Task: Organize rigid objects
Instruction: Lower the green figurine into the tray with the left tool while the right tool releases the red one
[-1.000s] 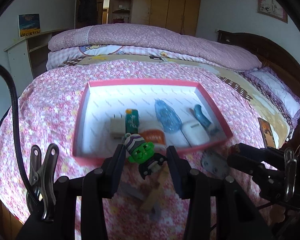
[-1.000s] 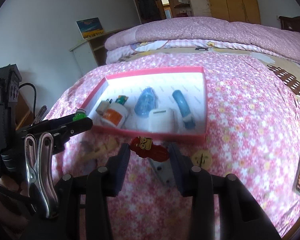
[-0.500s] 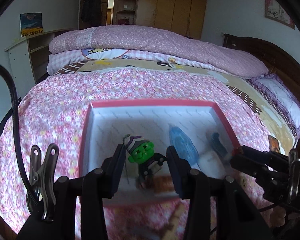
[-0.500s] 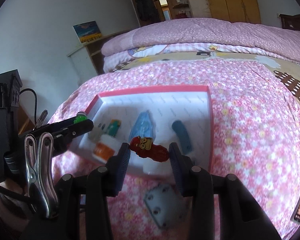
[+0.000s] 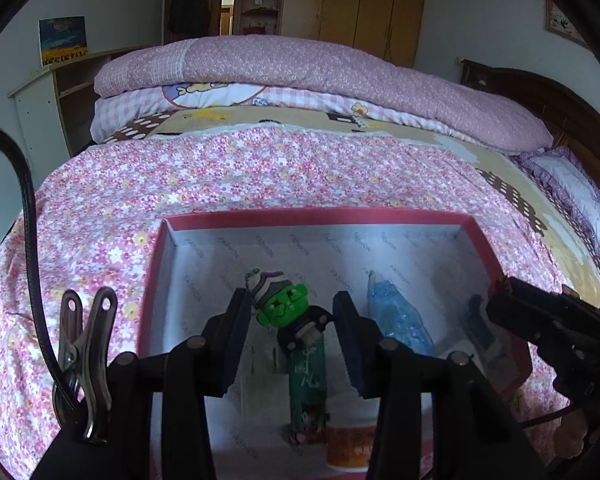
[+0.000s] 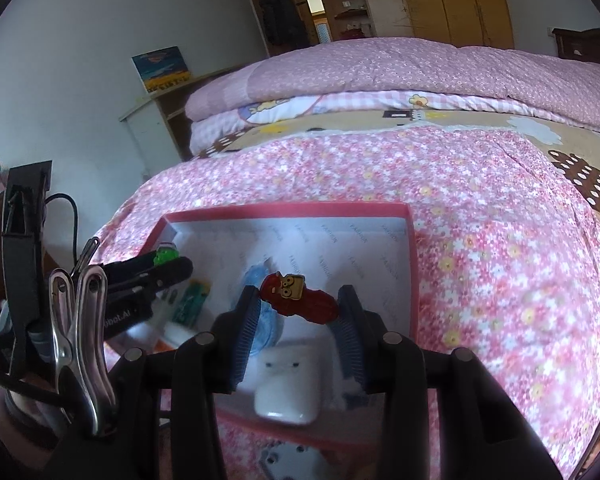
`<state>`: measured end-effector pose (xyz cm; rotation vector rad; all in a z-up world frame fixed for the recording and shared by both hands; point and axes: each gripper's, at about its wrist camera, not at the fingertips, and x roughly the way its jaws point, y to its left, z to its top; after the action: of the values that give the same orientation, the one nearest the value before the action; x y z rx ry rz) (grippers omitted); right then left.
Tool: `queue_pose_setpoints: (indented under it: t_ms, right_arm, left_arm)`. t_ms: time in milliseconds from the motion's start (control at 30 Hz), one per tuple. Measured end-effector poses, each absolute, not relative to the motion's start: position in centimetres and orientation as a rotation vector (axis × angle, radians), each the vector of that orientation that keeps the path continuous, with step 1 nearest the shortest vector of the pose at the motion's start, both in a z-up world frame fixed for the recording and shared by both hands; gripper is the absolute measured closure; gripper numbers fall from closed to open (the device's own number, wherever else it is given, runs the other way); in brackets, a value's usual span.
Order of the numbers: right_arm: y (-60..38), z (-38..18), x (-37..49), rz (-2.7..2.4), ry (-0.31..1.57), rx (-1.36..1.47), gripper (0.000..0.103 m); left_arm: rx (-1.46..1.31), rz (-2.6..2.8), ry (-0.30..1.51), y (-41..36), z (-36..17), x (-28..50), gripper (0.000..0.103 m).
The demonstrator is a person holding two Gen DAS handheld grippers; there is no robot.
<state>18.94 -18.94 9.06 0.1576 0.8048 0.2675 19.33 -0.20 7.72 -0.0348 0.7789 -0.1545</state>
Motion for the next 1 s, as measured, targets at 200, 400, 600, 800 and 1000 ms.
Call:
queue_pose_setpoints:
  t_ms: [200,400,600,800,1000]
  right_arm:
    - [-18.7,8.0,19.9,0.256,0.824,0.152,0.062]
    - [-18.5,7.7,20.0,0.255,0.825,0.156,0.061]
    - [-18.5,7.6,19.9,0.239,0.824,0.159,0.048]
    - [-18.6,8.1,19.4,0.240,0.809,0.176,0.048]
    - [-18.2,9.0,18.2,0.260,0.790,0.180,0.048]
  left_arm:
    - [-0.012,-0.153,0.799,-0.6,6.7,19.8,0.057]
    - [-0.026,-0.138,0.801,-0.4,6.5,19.9,0.050]
    - [-0.042,-0.125,0.801,0.1,6.7,19.6,0.049]
    - [-0.078,-0.117,0.805,0.7,7.2,18.7,0.049]
    - [-0.073,-0.115,0.793,0.6,8.0,17.1,0.049]
